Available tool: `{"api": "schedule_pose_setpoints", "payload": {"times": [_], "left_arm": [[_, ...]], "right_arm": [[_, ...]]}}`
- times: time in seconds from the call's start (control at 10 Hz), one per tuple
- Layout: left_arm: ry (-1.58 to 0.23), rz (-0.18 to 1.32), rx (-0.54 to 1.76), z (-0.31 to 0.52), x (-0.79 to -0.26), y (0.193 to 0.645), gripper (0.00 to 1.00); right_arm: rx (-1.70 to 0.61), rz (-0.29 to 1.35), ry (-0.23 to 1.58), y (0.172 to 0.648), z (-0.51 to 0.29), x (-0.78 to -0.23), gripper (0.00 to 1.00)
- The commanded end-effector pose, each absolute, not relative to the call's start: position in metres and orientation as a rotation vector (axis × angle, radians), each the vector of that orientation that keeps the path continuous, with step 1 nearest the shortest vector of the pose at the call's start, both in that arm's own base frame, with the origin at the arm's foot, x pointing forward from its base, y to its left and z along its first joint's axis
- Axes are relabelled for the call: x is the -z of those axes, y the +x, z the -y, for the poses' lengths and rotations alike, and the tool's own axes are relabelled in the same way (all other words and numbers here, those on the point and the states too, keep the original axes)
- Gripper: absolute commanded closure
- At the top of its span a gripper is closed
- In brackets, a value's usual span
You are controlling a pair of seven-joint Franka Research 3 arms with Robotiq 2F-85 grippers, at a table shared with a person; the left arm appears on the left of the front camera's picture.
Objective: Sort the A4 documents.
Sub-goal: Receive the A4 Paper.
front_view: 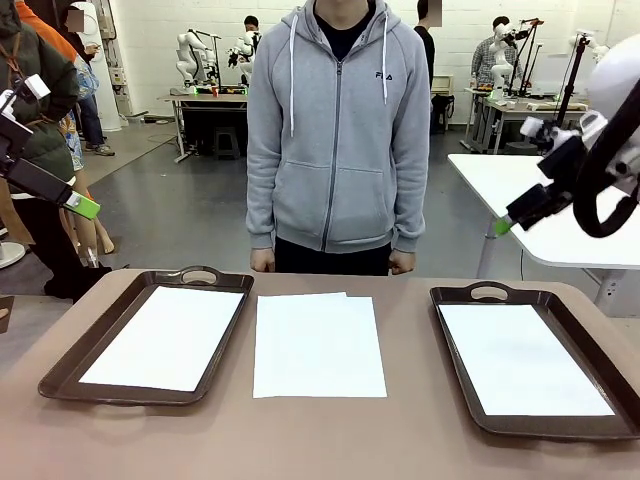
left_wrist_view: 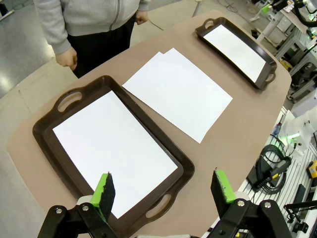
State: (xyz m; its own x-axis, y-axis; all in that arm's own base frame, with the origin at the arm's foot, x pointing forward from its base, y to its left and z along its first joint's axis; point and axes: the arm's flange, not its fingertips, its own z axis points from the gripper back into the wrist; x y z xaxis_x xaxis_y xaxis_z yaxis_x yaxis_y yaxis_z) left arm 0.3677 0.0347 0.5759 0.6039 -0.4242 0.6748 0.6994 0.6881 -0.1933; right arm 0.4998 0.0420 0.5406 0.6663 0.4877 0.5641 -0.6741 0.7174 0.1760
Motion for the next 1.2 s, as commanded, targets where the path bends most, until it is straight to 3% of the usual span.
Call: {"api": "schedule_pose_setpoints", "payload": {"times": [0.0,0.7,1.1], "left_arm": [[-0.468,0.638,0.676,-0.034,-0.576,0.367,0.00],[-0.468,0.638,0.676,-0.034,-0.576,0.367,0.00],[-0.468,0.638,0.676,-0.034,-0.576,0.367,0.00]], "right_arm": [[-0.797,0.568,0.480,0.489,-0.035,-0.555,0.00],[-0.845,0.587,0.668,0.453,-0.011,-0.584,0.00],[-0.825,0.570,0.647,0.453,-0.011,-0.589,0.00]]}}
